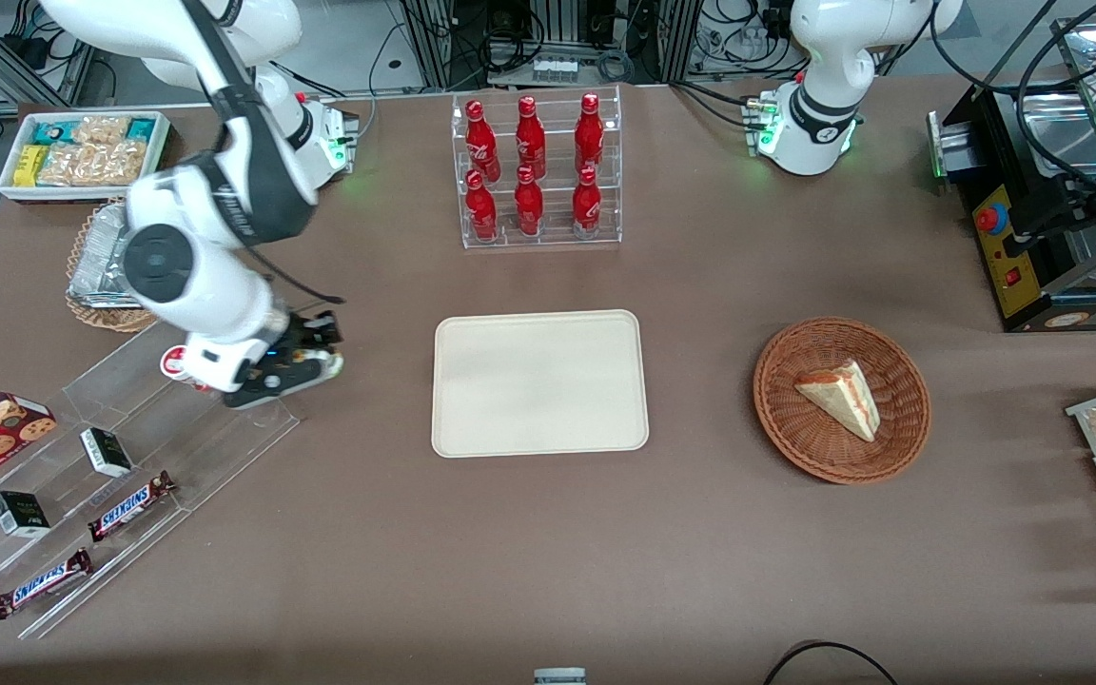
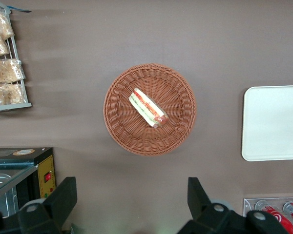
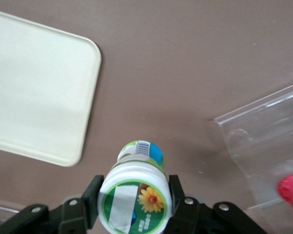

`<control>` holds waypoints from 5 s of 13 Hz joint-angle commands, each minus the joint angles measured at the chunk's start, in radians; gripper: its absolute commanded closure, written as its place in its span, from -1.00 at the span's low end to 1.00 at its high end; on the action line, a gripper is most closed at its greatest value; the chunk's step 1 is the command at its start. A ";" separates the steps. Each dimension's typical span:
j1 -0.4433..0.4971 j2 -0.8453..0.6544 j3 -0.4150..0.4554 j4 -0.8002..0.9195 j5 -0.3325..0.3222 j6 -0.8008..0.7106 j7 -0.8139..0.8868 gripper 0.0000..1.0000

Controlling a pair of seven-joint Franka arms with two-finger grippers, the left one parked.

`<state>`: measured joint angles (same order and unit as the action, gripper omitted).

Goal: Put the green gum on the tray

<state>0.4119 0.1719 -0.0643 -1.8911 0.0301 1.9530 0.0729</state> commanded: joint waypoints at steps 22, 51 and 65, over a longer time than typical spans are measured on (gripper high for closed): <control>0.380 0.549 -0.011 0.394 0.074 0.303 0.713 1.00; 0.277 0.232 -0.014 0.349 0.077 -0.104 0.386 -1.00; -0.151 -0.058 -0.012 0.221 0.134 -0.217 0.286 -1.00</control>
<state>0.2972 0.1955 -0.0878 -1.5928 0.1393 1.7172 0.3796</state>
